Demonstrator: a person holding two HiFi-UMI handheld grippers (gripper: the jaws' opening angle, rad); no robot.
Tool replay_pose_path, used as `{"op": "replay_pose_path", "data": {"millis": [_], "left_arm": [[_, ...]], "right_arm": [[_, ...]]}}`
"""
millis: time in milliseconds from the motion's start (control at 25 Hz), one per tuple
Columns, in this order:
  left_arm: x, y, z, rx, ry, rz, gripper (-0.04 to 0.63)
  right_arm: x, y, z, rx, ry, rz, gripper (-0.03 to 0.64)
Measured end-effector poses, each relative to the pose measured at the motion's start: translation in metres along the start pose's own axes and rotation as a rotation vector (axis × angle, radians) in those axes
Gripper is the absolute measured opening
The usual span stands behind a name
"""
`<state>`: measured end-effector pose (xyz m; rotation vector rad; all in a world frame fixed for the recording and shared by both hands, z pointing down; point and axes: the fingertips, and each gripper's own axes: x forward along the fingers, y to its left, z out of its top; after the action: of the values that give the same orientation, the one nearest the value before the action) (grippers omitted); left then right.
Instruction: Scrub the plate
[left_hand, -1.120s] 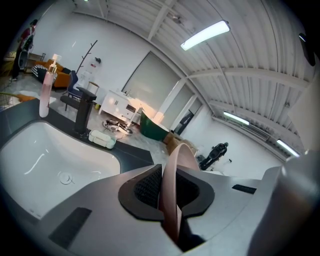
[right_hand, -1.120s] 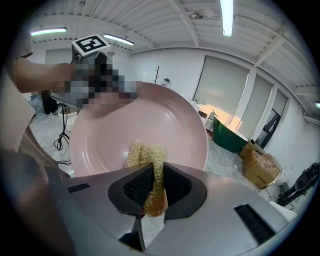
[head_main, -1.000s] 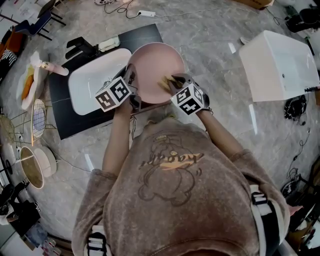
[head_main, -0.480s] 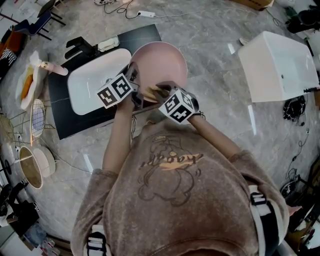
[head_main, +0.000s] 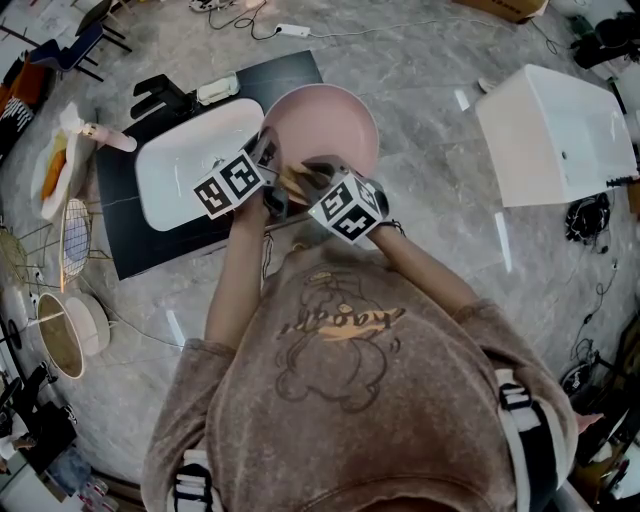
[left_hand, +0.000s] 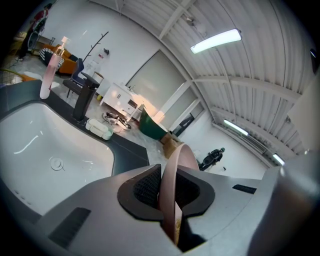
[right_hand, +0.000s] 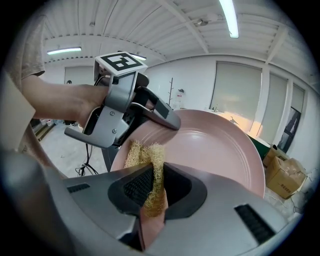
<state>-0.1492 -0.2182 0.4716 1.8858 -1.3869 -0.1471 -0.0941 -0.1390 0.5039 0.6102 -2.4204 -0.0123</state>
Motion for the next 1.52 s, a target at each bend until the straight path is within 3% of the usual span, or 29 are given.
{"op": "replay_pose_path", "data": {"millis": [600,1280,1520], "left_arm": [[-0.003,-0.012,-0.011,0.039,0.048,-0.038,0.041],[-0.007,-0.011,-0.018,0.050,0.088,-0.043,0.041],[-0.007,-0.003,-0.014,0.034,0.070,-0.008,0.041]], "right_arm": [[0.001,-0.057,0.025,-0.018,-0.033,-0.133,0.052],[-0.003,-0.128,0.007,0.013,0.035,-0.265,0.052],[-0.004,-0.147,-0.014,0.032,0.085,-0.300,0.052]]}}
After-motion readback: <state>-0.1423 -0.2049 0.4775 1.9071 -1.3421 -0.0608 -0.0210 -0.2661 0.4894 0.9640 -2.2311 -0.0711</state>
